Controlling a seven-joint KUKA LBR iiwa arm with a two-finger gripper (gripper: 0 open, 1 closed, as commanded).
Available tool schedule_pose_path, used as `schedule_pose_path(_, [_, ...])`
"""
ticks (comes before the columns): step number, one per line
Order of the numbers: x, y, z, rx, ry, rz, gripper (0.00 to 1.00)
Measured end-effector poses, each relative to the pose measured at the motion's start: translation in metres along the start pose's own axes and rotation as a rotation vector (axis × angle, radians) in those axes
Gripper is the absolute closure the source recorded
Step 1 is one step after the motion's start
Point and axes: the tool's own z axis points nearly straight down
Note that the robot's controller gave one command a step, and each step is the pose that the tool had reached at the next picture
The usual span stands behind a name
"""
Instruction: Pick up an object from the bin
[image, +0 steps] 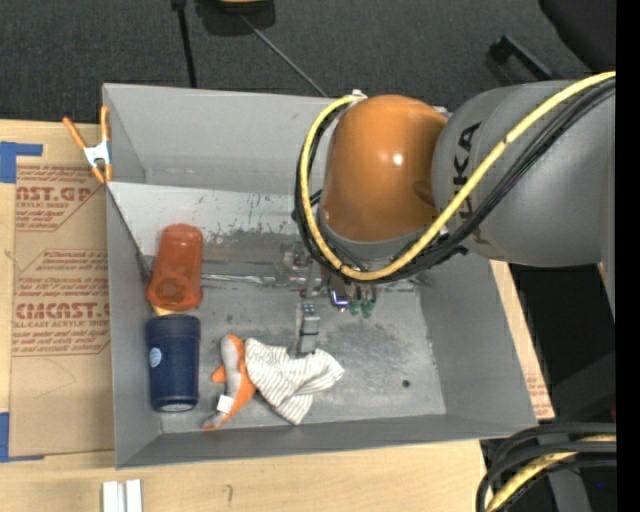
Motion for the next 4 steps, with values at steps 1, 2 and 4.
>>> schedule_pose_path(1, [-0.002, -0.001, -0.005, -0.001, -0.008, 0.002, 0.0])
schedule_pose_path(2, [0.013, -0.021, 0.051, -0.002, -0.013, 0.016, 0.0])
schedule_pose_path(4, [-0.028, -0.008, 0.066, 0.001, -0.007, -0.086, 0.0])
